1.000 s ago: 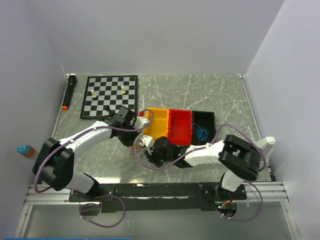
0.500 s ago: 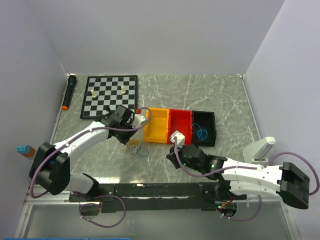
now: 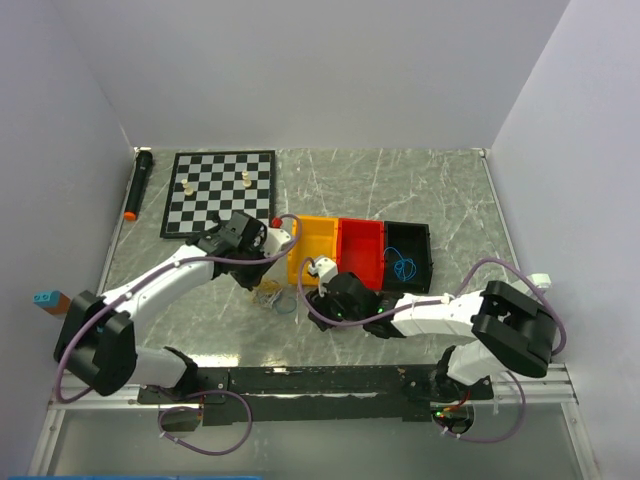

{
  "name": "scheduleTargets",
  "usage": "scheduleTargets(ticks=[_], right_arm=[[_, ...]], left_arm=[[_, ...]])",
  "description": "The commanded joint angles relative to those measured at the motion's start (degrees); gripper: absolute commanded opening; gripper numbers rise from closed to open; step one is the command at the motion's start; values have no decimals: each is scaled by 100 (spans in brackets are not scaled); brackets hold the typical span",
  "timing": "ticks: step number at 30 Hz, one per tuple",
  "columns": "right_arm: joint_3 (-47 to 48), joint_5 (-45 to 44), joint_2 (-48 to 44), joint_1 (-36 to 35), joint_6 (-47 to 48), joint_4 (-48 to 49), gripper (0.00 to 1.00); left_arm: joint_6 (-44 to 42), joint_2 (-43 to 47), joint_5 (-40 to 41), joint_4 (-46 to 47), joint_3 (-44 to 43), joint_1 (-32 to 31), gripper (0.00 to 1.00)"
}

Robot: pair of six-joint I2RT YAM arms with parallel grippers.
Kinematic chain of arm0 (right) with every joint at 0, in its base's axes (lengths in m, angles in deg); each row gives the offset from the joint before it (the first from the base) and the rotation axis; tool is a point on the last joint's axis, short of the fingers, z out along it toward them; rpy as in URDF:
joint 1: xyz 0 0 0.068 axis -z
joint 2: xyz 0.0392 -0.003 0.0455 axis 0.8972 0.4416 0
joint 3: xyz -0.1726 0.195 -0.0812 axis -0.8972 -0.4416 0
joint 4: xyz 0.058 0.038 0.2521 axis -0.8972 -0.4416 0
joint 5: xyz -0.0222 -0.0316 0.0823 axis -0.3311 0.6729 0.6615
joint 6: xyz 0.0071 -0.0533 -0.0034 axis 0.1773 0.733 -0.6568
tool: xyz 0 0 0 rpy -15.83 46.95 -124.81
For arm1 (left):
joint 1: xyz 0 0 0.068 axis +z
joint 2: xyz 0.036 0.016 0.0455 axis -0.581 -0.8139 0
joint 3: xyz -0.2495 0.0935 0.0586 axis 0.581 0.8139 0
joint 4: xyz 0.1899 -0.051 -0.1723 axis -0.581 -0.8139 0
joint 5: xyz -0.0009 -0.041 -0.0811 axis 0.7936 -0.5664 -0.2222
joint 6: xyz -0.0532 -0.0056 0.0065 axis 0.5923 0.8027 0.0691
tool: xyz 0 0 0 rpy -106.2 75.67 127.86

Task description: Untangle the cables

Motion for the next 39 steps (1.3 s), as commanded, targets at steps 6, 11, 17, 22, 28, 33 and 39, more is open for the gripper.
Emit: scheduleTargets(ticks=[6,11,17,22,28,33,39], right_arm=[[-291,716,-1006,200,-88,923,55],[-669,988,-1561,384,-282,1345,56],[-688,1313,-1852,420,-45,1723,58],[-573,2164,-1607,569,-71,1978,60],[-854,3149,-1588,815,-256,2638,59],[-811,3721,-1624,999,-55,2323,58],[-309,3784,-1351,1008,518,1117,55]], left_arm=[[-502,1297,-1785,-1187,-1542,4,1],[-643,1439,-2156,-1469,-1657,4,1],[-696,1492,-2200,-1530,-1701,-5,1],[-678,1465,-2261,-1636,-1956,4,2],[-652,1456,-2235,-1662,-2009,4,2],[-652,1413,-2200,-1645,-2052,-5,3],[-599,1342,-2226,-1627,-2237,-5,3]])
